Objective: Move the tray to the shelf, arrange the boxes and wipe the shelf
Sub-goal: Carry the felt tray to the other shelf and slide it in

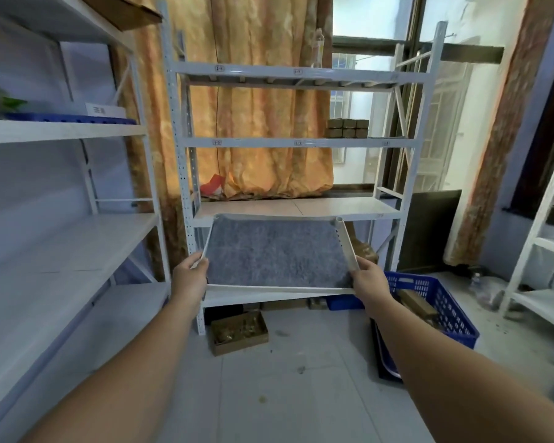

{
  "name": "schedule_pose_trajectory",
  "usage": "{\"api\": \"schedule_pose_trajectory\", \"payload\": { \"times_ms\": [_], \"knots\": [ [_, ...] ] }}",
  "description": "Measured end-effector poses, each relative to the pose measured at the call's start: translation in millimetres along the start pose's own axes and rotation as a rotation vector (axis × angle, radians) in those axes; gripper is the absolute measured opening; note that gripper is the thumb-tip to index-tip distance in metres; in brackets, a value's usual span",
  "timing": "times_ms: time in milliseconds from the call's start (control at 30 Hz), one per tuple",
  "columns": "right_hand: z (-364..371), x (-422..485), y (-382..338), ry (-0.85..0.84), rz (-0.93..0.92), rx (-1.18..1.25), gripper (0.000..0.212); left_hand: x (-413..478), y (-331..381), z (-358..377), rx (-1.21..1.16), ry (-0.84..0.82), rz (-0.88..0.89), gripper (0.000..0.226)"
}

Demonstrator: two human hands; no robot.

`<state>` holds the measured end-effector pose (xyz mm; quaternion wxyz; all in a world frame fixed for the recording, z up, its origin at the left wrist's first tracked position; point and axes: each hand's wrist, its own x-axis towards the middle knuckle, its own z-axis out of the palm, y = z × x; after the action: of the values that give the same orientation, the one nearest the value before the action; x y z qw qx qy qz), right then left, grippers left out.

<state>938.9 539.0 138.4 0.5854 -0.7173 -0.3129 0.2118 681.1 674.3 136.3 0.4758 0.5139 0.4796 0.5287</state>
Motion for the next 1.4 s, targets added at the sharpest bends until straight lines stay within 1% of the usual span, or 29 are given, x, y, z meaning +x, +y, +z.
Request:
{"api": "schedule_pose_trajectory", "payload": {
  "times_ms": [167,267,533,700,800,967,1133,1267,1400],
  "knots": [
    [9,61,14,0.022,0.014,-0.022,0.035,43,-10,40,0.040,-0.023,-0.033,0.038],
    [10,104,20,0.006,0.020,-0.028,0.034,72,-15,70,0.050,-0.032,-0.046,0.037],
    [-3,248,30,-0.077,-0.013,0.003,0.034,148,-17,173,0.082,0.014,-0.014,0.038],
    [-13,329,28,-0.081,-0.065,-0.054,0.034,194,-16,231,0.100,0.035,0.000,0.039],
    [-12,371,31,-0.096,-0.052,-0.031,0.035,217,-16,261,0.084,0.061,-0.003,0.040],
    [-12,422,36,-0.104,-0.036,-0.039,0.035,250,-17,299,0.062,0.083,-0.025,0.040],
    [-5,472,29,-0.083,-0.064,-0.035,0.036,291,-16,330,0.070,0.053,0.045,0.037],
    [7,517,17,-0.045,-0.059,0.004,0.040,341,-10,352,0.033,0.032,0.082,0.035],
    [25,566,3,-0.010,-0.092,-0.046,0.040,400,-6,377,0.005,-0.018,0.115,0.034]
  ]
}}
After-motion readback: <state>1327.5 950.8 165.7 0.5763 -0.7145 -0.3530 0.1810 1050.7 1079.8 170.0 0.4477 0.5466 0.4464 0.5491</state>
